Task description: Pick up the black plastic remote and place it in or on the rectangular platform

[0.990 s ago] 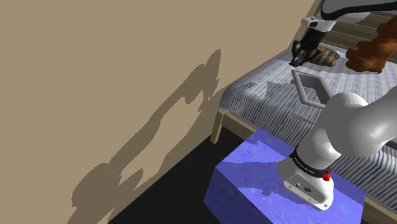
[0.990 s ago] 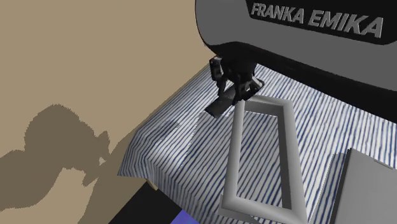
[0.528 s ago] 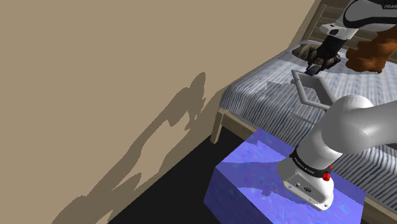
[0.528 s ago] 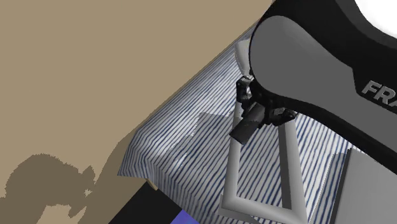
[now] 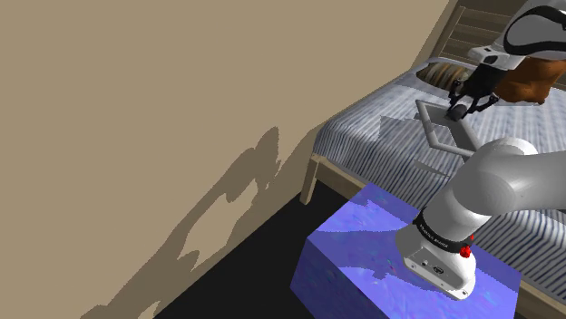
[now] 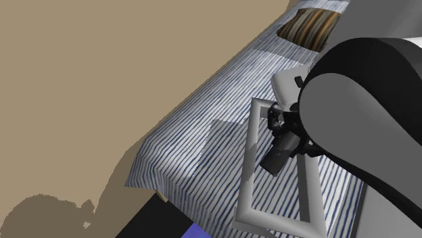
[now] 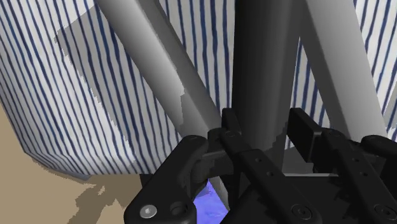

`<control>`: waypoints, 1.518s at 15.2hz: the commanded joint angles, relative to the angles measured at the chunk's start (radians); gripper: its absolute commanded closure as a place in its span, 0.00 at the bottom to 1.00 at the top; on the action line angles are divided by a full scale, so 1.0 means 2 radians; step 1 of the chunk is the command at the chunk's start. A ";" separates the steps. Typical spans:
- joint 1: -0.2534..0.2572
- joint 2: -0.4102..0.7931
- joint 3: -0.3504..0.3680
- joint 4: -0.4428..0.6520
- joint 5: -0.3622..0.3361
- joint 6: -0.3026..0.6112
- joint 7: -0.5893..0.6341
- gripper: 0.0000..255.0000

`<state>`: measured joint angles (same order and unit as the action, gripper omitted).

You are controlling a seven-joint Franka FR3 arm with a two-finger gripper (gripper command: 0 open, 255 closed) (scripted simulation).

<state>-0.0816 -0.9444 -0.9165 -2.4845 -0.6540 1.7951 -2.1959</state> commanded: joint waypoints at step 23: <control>-0.003 -0.002 0.000 0.000 -0.001 -0.002 -0.003 0.00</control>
<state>-0.0832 -0.9399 -0.9447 -2.4969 -0.6731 1.8211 -2.2043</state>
